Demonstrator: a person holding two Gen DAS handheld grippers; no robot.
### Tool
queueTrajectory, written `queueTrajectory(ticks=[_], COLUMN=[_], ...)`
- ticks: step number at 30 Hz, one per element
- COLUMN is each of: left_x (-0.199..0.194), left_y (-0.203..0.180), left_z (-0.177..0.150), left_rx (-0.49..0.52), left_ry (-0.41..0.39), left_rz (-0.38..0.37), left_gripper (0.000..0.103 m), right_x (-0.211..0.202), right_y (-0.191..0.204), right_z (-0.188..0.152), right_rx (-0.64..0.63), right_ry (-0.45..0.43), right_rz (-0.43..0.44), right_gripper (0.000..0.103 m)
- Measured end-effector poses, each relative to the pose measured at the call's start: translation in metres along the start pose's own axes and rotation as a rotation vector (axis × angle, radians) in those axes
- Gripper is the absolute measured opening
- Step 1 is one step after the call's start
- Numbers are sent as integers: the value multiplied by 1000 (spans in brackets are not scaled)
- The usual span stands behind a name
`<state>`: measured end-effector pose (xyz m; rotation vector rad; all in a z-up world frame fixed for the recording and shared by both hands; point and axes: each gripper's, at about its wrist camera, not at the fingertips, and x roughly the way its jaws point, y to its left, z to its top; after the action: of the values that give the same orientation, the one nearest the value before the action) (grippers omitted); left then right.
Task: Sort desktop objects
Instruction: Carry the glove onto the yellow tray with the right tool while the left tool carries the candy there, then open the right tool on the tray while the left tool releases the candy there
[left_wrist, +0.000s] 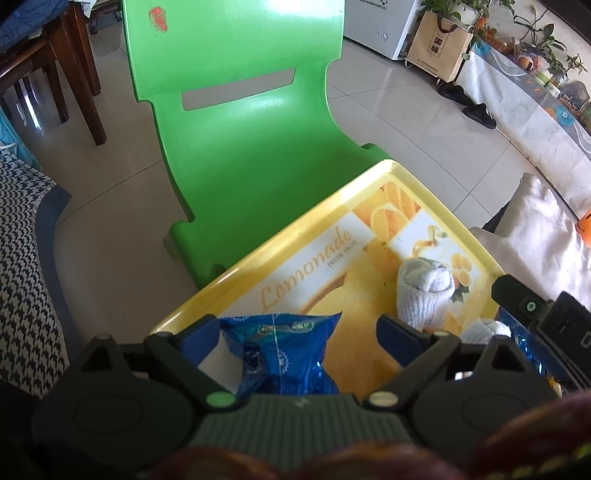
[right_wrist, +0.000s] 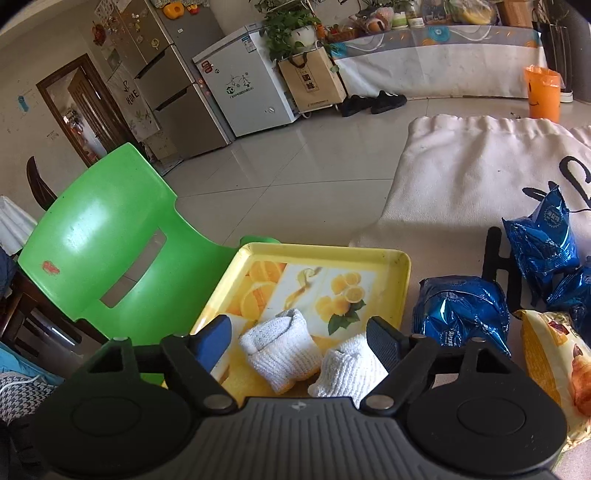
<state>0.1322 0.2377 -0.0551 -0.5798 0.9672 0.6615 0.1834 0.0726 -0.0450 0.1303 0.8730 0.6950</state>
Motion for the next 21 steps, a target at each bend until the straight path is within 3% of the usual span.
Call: queueTrajectory(ticks=[11, 14, 21], left_x=[-9, -13, -21], left_y=[-16, -22, -29], left_z=[-9, -13, -20], left_rx=[38, 58, 104], left_ry=[-2, -7, -31], left_rz=[-43, -65, -85], left_gripper=[96, 102, 102], right_x=[-26, -37, -63], right_y=[-13, -16, -32], right_z=[3, 2, -11], right_rx=[50, 53, 108], right_ry=[3, 2, 21], right_rz=[-50, -68, -126], right_gripper=[81, 82, 82])
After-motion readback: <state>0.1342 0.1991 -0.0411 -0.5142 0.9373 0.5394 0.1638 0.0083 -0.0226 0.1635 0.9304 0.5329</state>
